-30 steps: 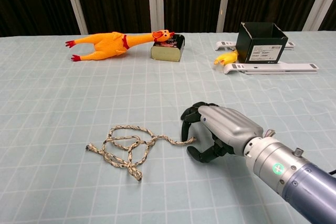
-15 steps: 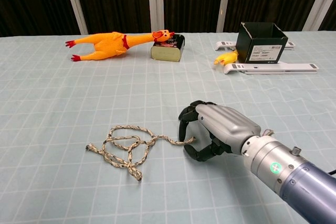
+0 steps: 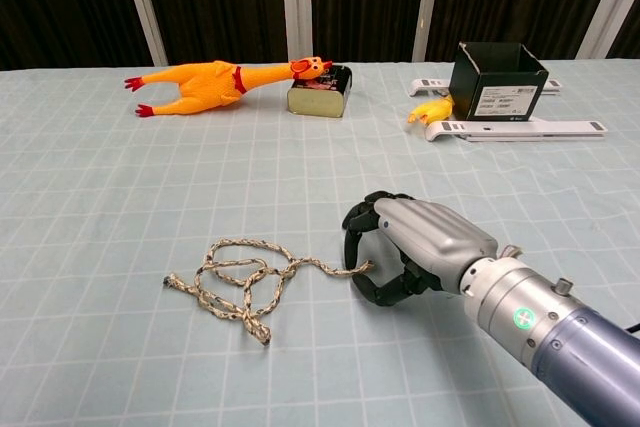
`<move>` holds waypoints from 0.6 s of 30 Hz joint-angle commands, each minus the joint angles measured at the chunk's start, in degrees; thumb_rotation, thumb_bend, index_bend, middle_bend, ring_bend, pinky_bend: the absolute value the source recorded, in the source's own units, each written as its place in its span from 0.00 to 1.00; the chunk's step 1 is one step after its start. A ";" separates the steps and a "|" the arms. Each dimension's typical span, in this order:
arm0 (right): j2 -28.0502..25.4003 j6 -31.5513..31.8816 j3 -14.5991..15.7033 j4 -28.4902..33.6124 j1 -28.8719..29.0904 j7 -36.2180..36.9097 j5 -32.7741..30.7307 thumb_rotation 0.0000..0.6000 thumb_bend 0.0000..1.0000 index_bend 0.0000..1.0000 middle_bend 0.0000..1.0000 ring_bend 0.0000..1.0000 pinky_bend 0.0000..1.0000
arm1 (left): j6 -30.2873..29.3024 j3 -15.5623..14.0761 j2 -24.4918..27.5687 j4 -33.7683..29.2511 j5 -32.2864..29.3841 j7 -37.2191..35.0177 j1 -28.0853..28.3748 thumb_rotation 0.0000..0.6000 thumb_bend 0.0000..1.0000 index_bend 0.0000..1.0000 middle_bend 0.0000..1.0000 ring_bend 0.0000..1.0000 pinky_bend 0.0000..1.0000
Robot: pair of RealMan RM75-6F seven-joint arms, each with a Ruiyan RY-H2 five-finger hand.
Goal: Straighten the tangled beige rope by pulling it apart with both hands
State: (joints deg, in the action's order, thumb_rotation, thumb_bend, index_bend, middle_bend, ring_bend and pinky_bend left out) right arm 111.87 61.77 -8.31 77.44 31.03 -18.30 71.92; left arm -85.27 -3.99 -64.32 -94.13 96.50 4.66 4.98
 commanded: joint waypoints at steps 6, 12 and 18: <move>0.08 0.09 0.24 0.18 -0.03 -0.30 0.07 1.00 0.52 0.56 0.25 0.04 0.00 | 0.00 -0.11 0.04 0.00 0.12 -0.07 -0.01 1.00 0.04 0.06 0.00 0.00 0.00; -0.08 0.11 0.33 0.52 -0.10 -0.62 -0.05 1.00 0.56 0.58 0.25 0.04 0.00 | -0.02 -0.10 0.05 0.00 0.09 -0.09 -0.02 1.00 0.04 0.06 0.00 0.00 0.00; -1.06 0.55 0.54 1.37 -0.47 -0.26 0.32 1.00 0.56 0.59 0.25 0.04 0.00 | 0.05 -0.01 0.10 0.00 -0.21 -0.11 -0.03 1.00 0.04 0.06 0.00 0.00 0.00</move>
State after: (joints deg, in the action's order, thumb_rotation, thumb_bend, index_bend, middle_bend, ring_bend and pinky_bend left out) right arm 110.90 62.25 -7.76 78.72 30.62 -18.63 72.19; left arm -85.22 -4.00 -64.22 -94.14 96.29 4.55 4.95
